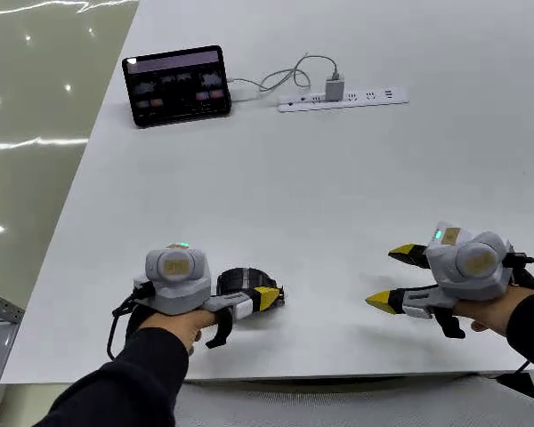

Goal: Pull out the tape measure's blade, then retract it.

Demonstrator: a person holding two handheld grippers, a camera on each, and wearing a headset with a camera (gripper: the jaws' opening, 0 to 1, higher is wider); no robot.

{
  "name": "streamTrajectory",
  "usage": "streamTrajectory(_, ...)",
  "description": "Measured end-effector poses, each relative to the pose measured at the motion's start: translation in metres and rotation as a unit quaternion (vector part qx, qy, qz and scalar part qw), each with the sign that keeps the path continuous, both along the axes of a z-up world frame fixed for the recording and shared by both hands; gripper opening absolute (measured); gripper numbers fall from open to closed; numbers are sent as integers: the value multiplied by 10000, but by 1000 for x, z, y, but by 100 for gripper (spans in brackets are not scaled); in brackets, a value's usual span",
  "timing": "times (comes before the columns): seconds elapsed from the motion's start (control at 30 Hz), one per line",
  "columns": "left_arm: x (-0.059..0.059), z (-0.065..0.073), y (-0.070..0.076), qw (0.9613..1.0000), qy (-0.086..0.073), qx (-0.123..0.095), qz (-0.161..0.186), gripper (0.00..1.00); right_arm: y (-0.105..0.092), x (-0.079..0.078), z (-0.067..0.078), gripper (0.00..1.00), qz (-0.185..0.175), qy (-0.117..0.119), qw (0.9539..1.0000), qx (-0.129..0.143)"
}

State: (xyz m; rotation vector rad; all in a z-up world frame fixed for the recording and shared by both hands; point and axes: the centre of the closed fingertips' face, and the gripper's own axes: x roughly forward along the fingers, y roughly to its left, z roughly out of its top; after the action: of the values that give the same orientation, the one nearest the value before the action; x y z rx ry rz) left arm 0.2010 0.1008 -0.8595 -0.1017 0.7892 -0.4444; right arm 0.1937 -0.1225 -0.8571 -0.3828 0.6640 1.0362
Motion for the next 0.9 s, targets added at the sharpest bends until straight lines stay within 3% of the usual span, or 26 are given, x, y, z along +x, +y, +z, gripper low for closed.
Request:
streamTrajectory(0.1,2,7,6,9999,-91,-74,-81,94,-8,-4,7,53,-60,-43,10000,-4)
streamTrajectory(0.13,3,8,9,9998,-147,-14,-123,97,-11,-4,7,54,-81,-57,10000,-6)
streamTrajectory(0.2,7,13,20,9984,-402,300,-250,100,-18,-4,10,55,-141,-65,9999,11)
streamTrajectory(0.23,3,14,19,9987,-349,193,-330,100,-21,-5,13,55,-170,-86,9998,5)
streamTrajectory(0.33,-1,14,30,9985,-245,229,-422,99,-34,-5,11,55,-235,-127,9996,-29)
streamTrajectory(0.4,-4,18,35,9973,-387,267,-562,95,-39,-7,16,56,-289,-126,9995,74)
streamTrajectory(0.53,-12,25,41,9962,-481,129,-719,97,-51,-9,19,64,-402,-115,9991,113)
streamTrajectory(0.73,-25,32,53,9916,-714,362,-1012,100,-67,-16,19,72,-483,-103,9987,100)
streamTrajectory(0.83,-31,36,56,9921,-753,214,-983,100,-74,-19,21,79,-507,-136,9986,73)
streamTrajectory(0.9,-33,35,62,9923,-742,248,-955,100,-81,-21,22,81,-551,-121,9984,68)
